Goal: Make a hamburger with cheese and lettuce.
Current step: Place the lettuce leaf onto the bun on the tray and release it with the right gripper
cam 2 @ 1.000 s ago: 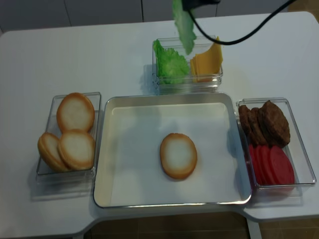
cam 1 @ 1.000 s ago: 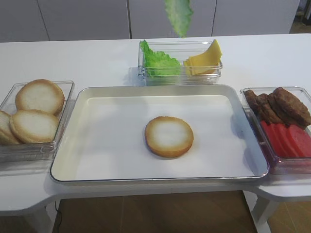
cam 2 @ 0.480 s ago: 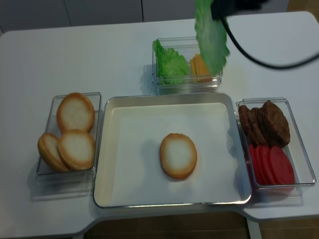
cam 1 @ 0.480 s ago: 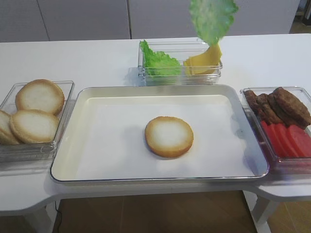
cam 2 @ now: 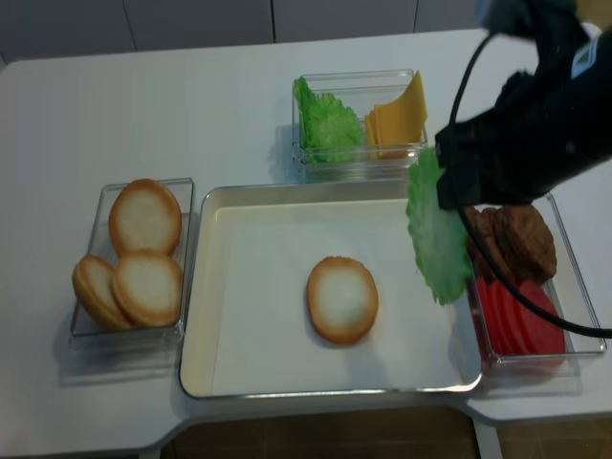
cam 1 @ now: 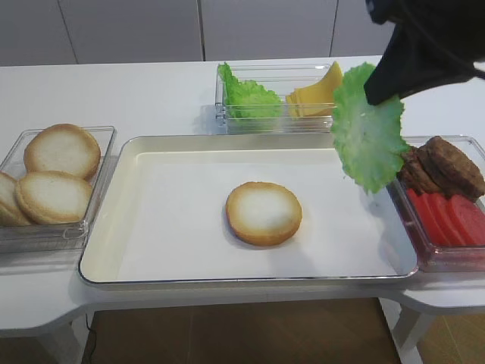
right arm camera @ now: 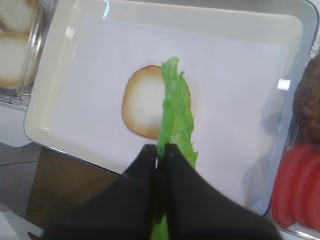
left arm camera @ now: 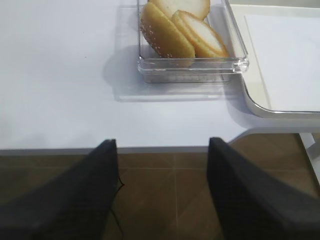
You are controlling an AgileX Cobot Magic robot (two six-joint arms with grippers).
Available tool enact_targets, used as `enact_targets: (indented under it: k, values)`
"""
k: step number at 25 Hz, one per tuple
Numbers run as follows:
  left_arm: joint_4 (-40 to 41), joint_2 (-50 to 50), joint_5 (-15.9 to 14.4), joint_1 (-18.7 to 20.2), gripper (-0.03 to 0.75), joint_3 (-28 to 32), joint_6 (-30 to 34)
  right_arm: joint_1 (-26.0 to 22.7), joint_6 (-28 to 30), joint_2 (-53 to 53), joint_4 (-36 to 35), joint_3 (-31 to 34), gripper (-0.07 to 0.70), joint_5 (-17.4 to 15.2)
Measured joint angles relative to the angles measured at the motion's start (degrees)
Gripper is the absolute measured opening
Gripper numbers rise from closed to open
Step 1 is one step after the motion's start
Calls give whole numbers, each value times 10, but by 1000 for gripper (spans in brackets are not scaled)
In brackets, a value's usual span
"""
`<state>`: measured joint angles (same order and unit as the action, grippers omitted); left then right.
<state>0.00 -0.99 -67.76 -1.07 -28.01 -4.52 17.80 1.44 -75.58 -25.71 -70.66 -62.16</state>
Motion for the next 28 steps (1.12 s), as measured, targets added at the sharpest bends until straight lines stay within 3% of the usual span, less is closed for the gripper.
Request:
enact_targets:
  k: [5, 12, 16, 22, 28]
  values:
    - [-4, 0, 0, 0, 424, 0, 0, 18, -6, -1, 20, 38, 22, 69]
    - [0, 0, 0, 0, 424, 0, 0, 109, -81, -57, 119, 41, 22, 153]
    - [0, 0, 0, 0, 424, 0, 0, 125, -121, -92, 154, 42, 22, 196]
    - [0, 0, 0, 0, 424, 0, 0, 125, -173, -99, 231, 42, 22, 208]
    - [0, 0, 0, 0, 424, 0, 0, 125, -178, -121, 237, 42, 22, 211]
